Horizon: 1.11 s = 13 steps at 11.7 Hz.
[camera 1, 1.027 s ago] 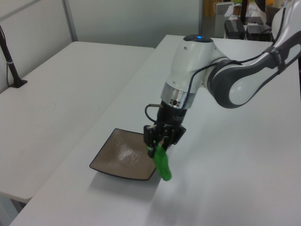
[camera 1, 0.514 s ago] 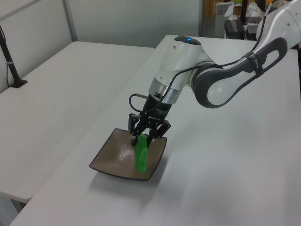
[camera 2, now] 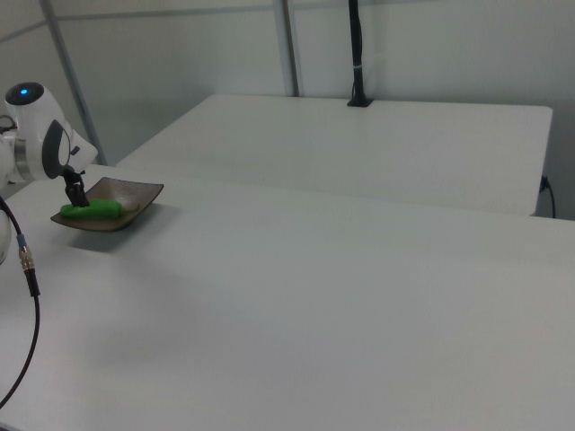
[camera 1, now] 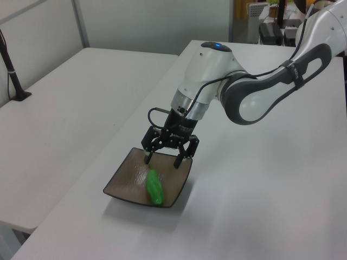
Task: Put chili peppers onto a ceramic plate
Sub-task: 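Lower the chili onto the plate and open the gripper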
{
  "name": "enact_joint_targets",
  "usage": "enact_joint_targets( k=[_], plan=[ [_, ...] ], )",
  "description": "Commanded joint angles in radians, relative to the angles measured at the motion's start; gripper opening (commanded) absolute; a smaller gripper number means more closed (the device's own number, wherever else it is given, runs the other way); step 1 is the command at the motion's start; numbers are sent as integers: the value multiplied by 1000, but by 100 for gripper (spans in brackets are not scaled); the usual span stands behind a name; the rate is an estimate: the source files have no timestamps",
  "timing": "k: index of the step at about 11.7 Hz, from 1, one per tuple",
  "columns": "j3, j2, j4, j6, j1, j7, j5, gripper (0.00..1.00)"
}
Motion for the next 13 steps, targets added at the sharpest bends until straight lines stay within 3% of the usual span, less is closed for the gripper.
enact_joint_targets(
  k=[1, 4, 9, 11, 13],
  plan=[
    [6, -45, -5, -44, 3, -81, -5, 100],
    [6, -82, -37, -136, 0, -210, -8, 100],
    [-9, -197, -115, -513, -27, -745, -6, 100],
    [-61, -254, -161, -578, -43, -904, -5, 100],
    [-110, -337, -218, -632, -43, -975, -1, 100]
  ],
)
